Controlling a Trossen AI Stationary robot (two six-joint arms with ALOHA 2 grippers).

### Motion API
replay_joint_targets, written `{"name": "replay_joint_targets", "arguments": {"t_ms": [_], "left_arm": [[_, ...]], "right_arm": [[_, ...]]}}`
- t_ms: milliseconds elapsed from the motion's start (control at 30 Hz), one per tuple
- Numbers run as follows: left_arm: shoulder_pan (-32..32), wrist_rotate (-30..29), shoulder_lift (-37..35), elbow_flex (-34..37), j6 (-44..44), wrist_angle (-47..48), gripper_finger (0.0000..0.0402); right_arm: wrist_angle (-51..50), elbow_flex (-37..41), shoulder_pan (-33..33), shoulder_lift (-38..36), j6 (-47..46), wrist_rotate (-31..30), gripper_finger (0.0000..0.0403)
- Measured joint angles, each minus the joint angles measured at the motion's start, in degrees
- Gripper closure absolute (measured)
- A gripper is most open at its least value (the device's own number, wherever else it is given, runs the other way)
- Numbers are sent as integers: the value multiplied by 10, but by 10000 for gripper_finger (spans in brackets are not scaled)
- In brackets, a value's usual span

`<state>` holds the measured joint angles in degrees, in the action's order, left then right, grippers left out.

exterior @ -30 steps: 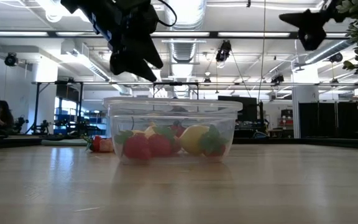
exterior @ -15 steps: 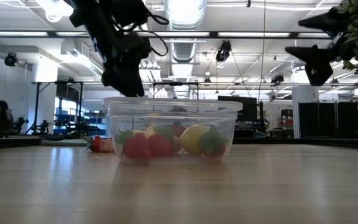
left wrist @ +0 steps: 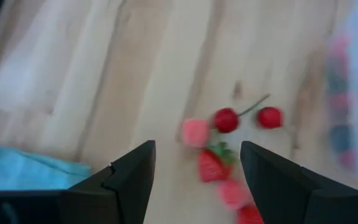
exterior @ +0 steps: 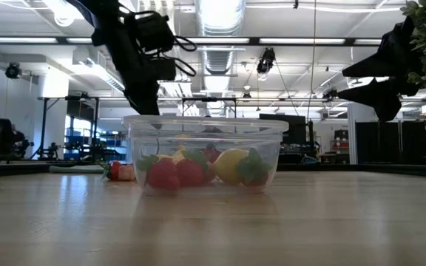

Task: Pick and placing Produce into tupperware
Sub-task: Put the pink peach into the transparent bin

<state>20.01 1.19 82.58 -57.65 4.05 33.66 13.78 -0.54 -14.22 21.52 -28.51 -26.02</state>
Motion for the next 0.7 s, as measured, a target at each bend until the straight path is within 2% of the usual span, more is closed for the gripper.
{"name": "replay_joint_targets", "arguments": {"t_ms": [167, 267, 467, 700], "left_arm": [[13, 15, 25, 0, 141, -5, 180], [15, 19, 53, 0, 189, -15, 180], [17, 17, 115, -1, 198, -19, 180], [17, 15, 138, -26, 203, -19, 180]], "right_arm": [[1, 0, 0, 0, 0, 0, 163], [1, 0, 0, 0, 0, 0, 163], [1, 0, 0, 0, 0, 0, 163], [1, 0, 0, 0, 0, 0, 163]]}}
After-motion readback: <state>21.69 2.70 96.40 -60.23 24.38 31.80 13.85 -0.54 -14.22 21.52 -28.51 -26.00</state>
